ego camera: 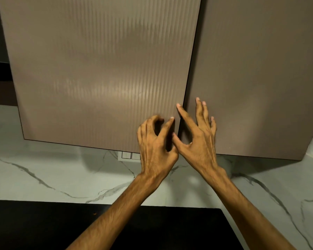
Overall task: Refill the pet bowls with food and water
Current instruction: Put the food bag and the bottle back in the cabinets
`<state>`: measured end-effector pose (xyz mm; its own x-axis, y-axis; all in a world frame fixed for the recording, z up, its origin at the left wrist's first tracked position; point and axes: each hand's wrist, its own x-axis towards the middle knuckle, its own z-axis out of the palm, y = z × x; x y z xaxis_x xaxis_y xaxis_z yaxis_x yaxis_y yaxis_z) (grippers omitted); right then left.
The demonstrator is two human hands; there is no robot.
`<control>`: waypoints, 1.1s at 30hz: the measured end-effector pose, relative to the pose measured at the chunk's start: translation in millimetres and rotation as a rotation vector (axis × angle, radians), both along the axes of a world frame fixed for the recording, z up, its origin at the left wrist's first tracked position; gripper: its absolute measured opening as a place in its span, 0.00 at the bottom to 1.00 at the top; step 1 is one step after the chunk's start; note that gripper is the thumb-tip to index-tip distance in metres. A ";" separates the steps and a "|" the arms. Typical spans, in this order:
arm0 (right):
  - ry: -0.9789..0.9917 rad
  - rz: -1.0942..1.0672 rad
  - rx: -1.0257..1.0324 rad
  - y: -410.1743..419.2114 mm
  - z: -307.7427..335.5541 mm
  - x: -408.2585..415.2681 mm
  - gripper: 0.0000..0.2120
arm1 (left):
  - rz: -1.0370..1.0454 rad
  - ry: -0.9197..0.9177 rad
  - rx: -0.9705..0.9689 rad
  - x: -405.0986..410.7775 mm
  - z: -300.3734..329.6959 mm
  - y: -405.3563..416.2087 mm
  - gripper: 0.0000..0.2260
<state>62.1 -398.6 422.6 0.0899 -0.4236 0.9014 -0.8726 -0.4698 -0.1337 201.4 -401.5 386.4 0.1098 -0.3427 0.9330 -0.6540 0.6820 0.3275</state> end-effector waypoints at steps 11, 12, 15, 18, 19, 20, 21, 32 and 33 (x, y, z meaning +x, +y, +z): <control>-0.044 0.010 0.024 -16.6 -5.5 4.2 0.43 | 0.001 -0.031 -0.033 3.1 -5.4 -20.2 0.30; -0.038 0.000 0.021 -17.3 -6.1 4.4 0.43 | 0.004 -0.036 -0.037 3.1 -5.7 -20.9 0.30; -0.015 -0.034 0.016 -21.0 -9.1 6.1 0.43 | 0.009 -0.049 -0.049 4.2 -7.8 -25.8 0.29; 0.005 -0.072 0.011 -24.7 -11.5 7.3 0.42 | 0.014 -0.057 -0.044 5.0 -10.5 -31.5 0.29; 0.013 -0.087 0.007 -26.1 -12.2 7.4 0.42 | 0.013 -0.059 -0.042 5.3 -11.5 -33.4 0.29; 0.022 -0.101 0.003 -27.1 -12.7 7.3 0.42 | 0.012 -0.064 -0.041 5.7 -12.4 -35.0 0.30; 0.032 -0.116 0.000 -28.6 -13.3 7.3 0.42 | 0.012 -0.068 -0.042 6.3 -13.9 -37.2 0.30; 0.077 -0.189 -0.002 -32.9 -15.9 8.0 0.42 | 0.058 -0.174 -0.034 10.8 -23.1 -46.7 0.34; 0.077 -0.190 -0.001 -32.7 -15.9 8.1 0.42 | 0.062 -0.187 -0.029 11.3 -23.1 -46.4 0.34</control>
<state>70.2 -431.3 406.7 0.0773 -0.4385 0.8954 -0.9532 -0.2959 -0.0626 212.7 -447.8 363.2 -0.0459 -0.3131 0.9486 -0.7426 0.6458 0.1772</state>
